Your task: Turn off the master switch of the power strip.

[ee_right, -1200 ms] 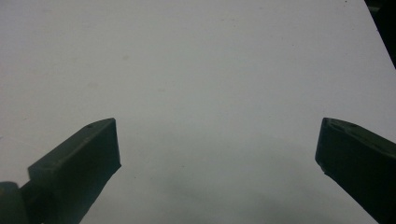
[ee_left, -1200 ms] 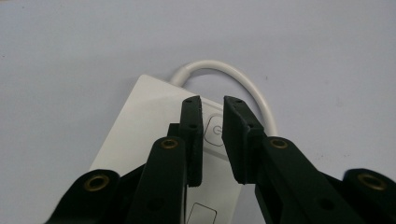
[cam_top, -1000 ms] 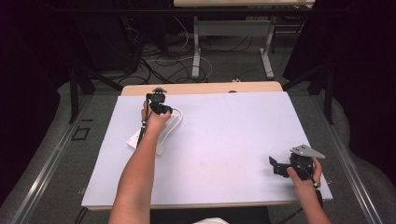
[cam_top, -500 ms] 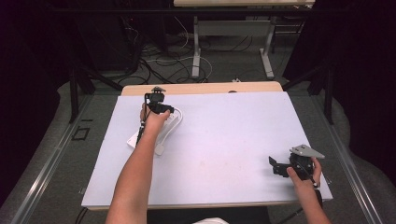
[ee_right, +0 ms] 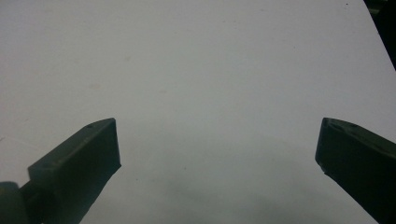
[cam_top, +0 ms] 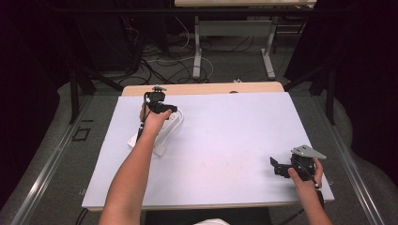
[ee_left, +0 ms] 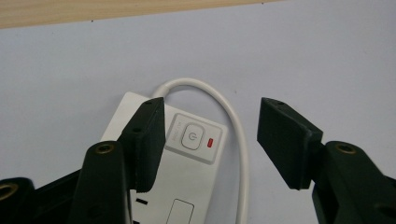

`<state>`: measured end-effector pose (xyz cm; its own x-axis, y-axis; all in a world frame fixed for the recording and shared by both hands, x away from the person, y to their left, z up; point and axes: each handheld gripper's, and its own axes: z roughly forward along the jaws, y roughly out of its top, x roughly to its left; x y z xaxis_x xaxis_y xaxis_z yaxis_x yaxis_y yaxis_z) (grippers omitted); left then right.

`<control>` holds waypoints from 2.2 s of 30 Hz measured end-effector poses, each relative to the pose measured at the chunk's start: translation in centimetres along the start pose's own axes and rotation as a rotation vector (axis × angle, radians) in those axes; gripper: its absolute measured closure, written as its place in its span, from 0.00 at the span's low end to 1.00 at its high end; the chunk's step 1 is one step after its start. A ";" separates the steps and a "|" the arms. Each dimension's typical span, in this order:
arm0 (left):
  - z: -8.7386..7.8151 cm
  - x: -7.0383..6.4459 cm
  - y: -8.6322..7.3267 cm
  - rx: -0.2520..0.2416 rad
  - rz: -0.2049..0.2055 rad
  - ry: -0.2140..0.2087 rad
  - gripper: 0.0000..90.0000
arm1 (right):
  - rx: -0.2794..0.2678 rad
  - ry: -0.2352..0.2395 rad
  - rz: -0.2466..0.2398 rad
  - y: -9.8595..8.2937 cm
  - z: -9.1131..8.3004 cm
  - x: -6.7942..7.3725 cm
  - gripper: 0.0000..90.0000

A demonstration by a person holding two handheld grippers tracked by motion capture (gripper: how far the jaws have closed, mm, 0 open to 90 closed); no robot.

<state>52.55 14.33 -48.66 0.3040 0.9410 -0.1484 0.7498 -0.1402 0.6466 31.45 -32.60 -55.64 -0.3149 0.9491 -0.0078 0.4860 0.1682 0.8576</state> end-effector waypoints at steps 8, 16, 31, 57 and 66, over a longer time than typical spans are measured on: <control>-0.7 -0.5 -0.1 -0.003 0.061 -0.007 0.42 | -0.002 -0.012 -0.005 0.0 0.0 0.1 0.00; -1.7 -1.4 -0.3 -0.018 0.136 -0.009 0.38 | -0.004 -0.011 -0.007 0.0 0.0 0.0 0.00; -3.6 -1.7 -1.2 -0.037 0.117 -0.074 0.31 | -0.001 -0.009 -0.006 0.1 -0.1 -0.1 0.00; -6.8 -3.1 -4.5 -0.095 0.179 -0.170 0.00 | -0.005 -0.010 -0.013 0.1 0.0 0.2 0.00; -7.9 -3.6 -6.2 -0.111 0.201 -0.214 0.00 | -0.002 -0.006 -0.008 0.1 0.0 0.3 0.00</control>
<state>42.12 14.24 -46.20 0.5654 0.8099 -0.1563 0.5971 -0.2712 0.7550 31.41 -32.32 -55.50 -0.3139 0.9493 -0.0179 0.4818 0.1755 0.8585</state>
